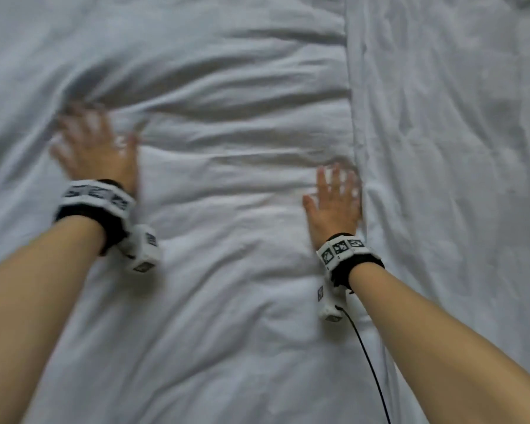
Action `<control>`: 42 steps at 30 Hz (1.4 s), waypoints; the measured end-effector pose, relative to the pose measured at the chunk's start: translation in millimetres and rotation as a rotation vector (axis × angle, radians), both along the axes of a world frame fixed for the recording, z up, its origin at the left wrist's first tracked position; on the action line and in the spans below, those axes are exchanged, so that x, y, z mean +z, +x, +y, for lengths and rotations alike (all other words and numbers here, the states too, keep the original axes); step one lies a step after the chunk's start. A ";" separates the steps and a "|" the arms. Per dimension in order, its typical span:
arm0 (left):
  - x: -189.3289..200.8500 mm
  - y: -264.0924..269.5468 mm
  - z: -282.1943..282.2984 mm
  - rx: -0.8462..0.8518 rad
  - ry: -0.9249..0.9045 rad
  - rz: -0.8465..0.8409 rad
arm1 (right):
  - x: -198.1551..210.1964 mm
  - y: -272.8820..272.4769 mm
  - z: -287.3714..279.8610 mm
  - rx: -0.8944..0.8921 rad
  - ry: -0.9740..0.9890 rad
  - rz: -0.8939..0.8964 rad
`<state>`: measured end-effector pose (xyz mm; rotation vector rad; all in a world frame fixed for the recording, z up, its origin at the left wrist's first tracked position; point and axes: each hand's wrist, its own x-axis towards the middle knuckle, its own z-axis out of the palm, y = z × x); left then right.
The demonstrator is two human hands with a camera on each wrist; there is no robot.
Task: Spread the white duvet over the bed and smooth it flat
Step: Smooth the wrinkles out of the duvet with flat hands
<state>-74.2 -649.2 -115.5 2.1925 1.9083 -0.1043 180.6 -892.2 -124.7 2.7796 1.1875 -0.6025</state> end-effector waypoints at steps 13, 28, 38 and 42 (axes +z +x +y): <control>20.5 -45.1 -136.1 -0.115 -0.151 -0.023 | 34.6 -128.8 9.0 0.126 0.032 0.200; 21.9 -168.6 -264.4 -0.085 -0.252 0.154 | 20.2 -109.6 -190.0 -0.368 0.102 0.013; -4.3 -110.0 -331.6 -0.540 -0.258 0.122 | 1.4 -214.1 -160.4 0.503 -0.013 0.090; 6.5 -174.4 -351.8 -0.508 -0.310 0.178 | 9.5 -176.7 -253.2 0.056 -0.074 -0.022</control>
